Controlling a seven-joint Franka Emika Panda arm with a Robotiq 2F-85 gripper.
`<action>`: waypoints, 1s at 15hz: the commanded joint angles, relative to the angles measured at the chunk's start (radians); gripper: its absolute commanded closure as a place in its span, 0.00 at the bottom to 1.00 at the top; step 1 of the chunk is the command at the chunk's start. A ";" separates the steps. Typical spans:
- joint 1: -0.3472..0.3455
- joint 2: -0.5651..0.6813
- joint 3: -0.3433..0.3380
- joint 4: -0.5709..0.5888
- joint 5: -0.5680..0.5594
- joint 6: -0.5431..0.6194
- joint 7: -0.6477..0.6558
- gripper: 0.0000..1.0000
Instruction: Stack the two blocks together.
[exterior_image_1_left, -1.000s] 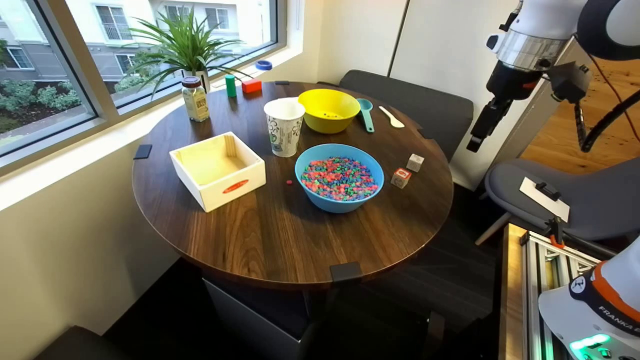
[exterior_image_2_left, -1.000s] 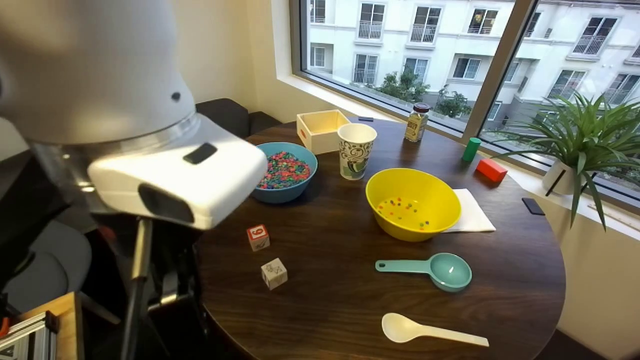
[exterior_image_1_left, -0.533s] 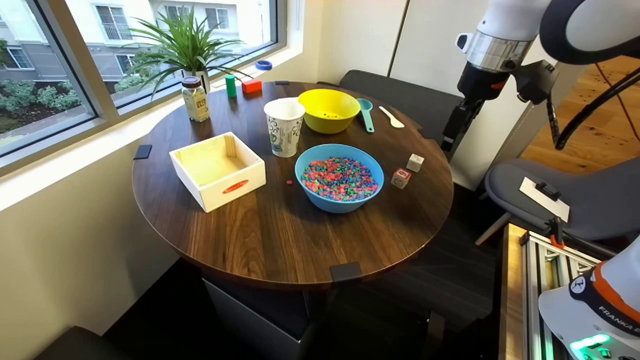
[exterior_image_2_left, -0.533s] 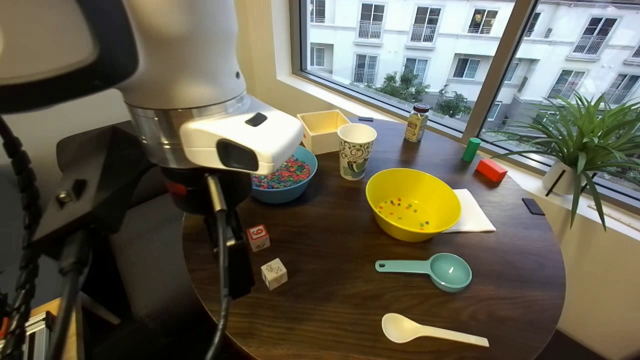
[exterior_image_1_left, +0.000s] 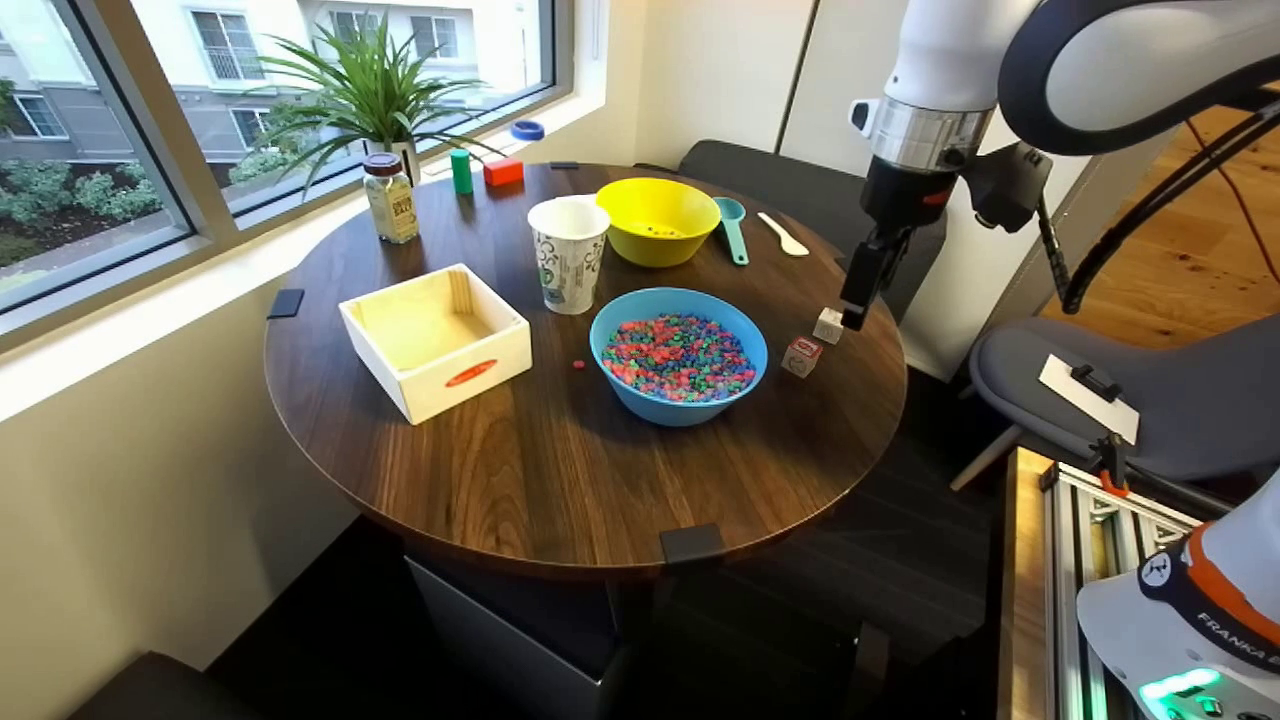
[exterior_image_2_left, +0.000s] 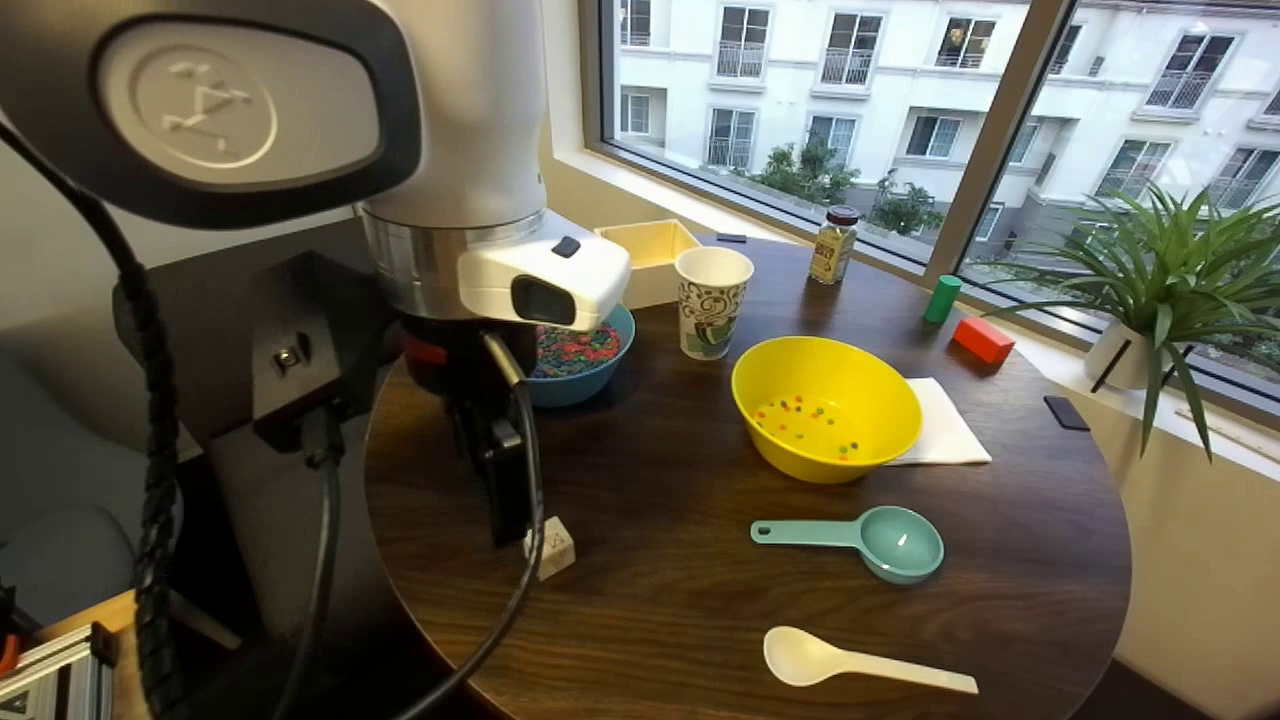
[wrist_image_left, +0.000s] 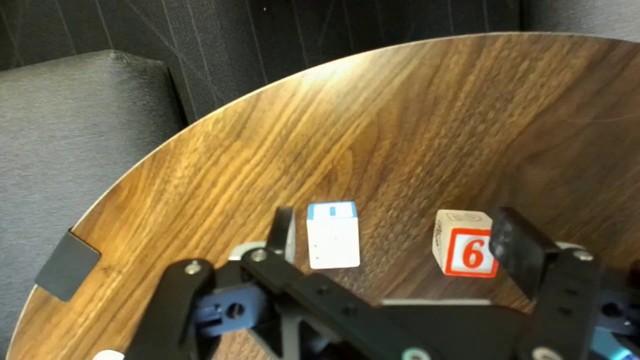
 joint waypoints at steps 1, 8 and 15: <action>0.018 0.062 0.008 0.029 0.040 0.040 0.008 0.00; 0.037 0.136 0.013 0.047 0.099 0.125 0.005 0.00; 0.045 0.181 0.015 0.075 0.135 0.133 0.004 0.42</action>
